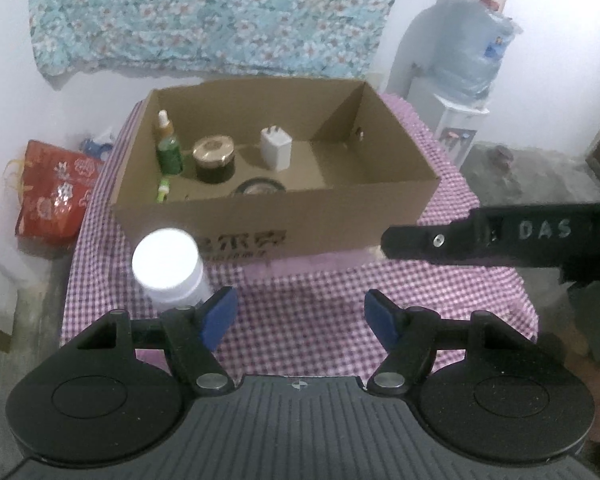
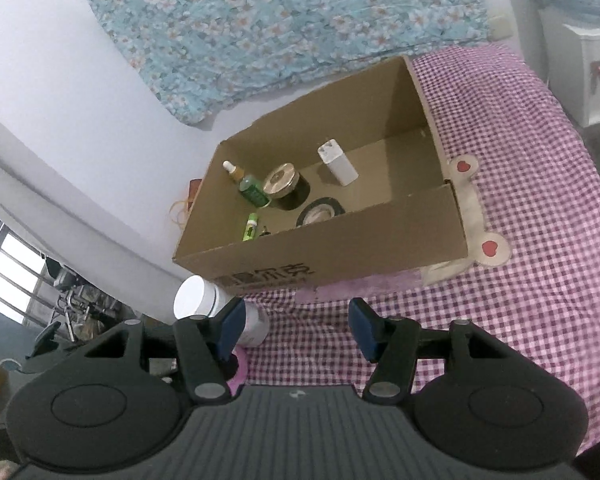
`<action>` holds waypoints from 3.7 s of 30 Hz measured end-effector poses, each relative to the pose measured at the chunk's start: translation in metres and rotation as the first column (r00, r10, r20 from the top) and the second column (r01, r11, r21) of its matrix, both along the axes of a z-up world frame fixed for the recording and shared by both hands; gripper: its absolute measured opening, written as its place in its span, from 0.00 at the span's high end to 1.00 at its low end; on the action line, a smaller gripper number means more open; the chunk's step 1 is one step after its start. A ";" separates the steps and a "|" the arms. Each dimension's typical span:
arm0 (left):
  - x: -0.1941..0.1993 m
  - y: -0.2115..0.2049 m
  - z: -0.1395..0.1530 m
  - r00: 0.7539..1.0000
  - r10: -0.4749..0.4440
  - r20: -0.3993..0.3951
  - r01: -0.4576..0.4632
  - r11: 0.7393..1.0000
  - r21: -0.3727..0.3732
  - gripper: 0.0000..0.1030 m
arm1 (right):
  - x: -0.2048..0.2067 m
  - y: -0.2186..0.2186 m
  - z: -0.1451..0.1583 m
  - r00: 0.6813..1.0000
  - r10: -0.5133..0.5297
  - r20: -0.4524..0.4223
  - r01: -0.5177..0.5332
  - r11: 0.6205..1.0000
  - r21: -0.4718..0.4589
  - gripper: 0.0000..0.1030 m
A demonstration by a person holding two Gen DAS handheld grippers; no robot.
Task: Organize rigid objects
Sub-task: 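Move the right tool back to the white supplement bottle and grasp it, then lift the white supplement bottle off the table with the right tool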
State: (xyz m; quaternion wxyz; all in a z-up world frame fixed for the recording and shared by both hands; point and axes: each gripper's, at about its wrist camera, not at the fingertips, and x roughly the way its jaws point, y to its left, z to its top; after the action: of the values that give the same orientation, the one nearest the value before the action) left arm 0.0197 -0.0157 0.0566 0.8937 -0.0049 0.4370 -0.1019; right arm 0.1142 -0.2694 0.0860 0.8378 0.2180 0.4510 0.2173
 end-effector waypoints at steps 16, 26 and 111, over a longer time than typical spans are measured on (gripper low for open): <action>-0.006 0.018 -0.014 0.997 0.049 0.055 -0.052 0.997 0.058 0.31 | 0.008 0.023 -0.005 0.998 0.049 -0.025 -0.049 0.999 0.018 0.42; 0.003 0.039 -0.021 0.985 0.150 0.086 -0.155 0.986 0.053 0.31 | 0.032 0.059 -0.006 0.988 0.150 -0.042 -0.147 0.987 0.071 0.42; 0.033 -0.077 -0.063 0.993 -0.115 -0.035 0.118 0.985 0.126 0.49 | 0.013 -0.007 -0.044 0.982 -0.086 -0.167 0.104 0.989 0.105 0.60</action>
State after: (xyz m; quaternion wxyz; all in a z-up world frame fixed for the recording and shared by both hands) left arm 0.0529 -0.0923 -0.0064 0.8785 0.0765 0.4545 -0.1257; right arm 0.1276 -0.2762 0.0419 0.7942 0.3033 0.4935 0.1837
